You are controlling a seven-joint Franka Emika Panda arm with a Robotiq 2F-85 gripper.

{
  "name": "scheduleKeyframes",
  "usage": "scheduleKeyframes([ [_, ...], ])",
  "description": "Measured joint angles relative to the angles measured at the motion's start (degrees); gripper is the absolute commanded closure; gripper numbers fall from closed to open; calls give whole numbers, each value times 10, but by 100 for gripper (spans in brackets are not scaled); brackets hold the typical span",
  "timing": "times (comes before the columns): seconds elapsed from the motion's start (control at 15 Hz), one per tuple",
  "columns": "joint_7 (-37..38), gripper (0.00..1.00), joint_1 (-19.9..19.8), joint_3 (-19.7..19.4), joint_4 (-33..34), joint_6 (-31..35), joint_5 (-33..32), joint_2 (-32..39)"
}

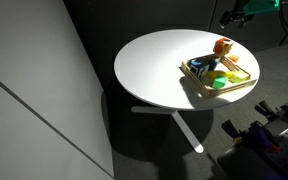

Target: Remove the plush block from the wooden tray

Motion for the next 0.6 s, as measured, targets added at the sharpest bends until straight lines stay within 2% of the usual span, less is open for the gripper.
scheduleKeyframes([
  [0.33,-5,0,0,-1,-5,-77,-5,-9],
  [0.6,3,0,0,-4,-4,-110,-22,-2],
])
